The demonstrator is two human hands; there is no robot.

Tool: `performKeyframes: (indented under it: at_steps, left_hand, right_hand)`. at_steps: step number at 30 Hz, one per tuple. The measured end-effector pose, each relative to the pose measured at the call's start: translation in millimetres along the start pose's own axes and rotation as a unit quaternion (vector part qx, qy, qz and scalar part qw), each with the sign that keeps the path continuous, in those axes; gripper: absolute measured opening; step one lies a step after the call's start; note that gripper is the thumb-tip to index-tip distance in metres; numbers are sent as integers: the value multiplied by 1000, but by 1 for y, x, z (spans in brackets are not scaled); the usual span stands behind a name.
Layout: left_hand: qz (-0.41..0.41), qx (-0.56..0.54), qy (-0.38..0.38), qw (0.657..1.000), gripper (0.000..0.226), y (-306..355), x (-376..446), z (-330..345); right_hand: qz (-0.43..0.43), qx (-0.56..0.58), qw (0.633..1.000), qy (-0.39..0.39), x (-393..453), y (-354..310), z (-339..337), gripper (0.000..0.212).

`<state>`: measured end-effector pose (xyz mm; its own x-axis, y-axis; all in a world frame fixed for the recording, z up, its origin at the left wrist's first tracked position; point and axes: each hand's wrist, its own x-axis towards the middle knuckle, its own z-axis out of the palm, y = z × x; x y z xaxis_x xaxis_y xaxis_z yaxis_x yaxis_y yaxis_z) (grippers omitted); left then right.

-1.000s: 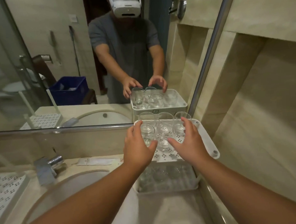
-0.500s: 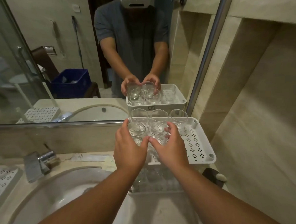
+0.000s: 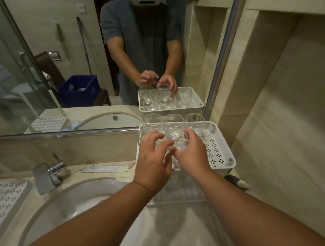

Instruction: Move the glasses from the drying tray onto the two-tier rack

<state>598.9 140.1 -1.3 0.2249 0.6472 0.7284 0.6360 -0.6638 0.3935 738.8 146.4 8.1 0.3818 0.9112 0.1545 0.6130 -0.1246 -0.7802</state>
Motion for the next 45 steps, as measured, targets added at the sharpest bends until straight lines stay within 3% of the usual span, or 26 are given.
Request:
performKeyframes:
  at_steps: [3, 7, 12, 15, 21, 26, 35, 37, 40, 45]
  left_hand:
    - [-49, -107, -19, 993, 32, 17, 4, 2]
    - [-220, -182, -102, 953, 38, 38, 9, 10]
    - [-275, -246, -168, 914, 37, 55, 12, 21]
    - [-280, -249, -189, 908, 46, 61, 13, 27]
    - [-288, -272, -185, 899, 28, 75, 18, 33]
    - [-300, -277, -197, 891, 27, 82, 18, 36]
    - [-245, -241, -291, 893, 47, 80, 20, 35]
    - [-233, -233, -288, 899, 45, 80, 20, 33]
    - [-171, -207, -218, 938, 39, 77, 19, 23]
    - [-76, -111, -48, 990, 38, 52, 30, -13]
  right_hand:
    - [3, -22, 1000, 2, -3, 3, -9, 76]
    - [11, -48, 999, 24, -9, 12, -26, 79]
    - [6, -115, 992, 60, -17, 19, -48, 80]
    - [6, -120, 990, 73, -21, 24, -57, 79]
    - [23, -104, 988, 109, -31, 34, -68, 77]
    - [38, -73, 991, 107, -36, 41, -71, 80]
    - [58, -46, 993, 97, -32, 47, -78, 80]
    - [42, -69, 990, 120, -37, 40, -79, 81]
    - [-96, -151, 968, 177, -47, 22, -76, 71]
    - [-188, -76, 970, 137, -43, -18, -49, 58]
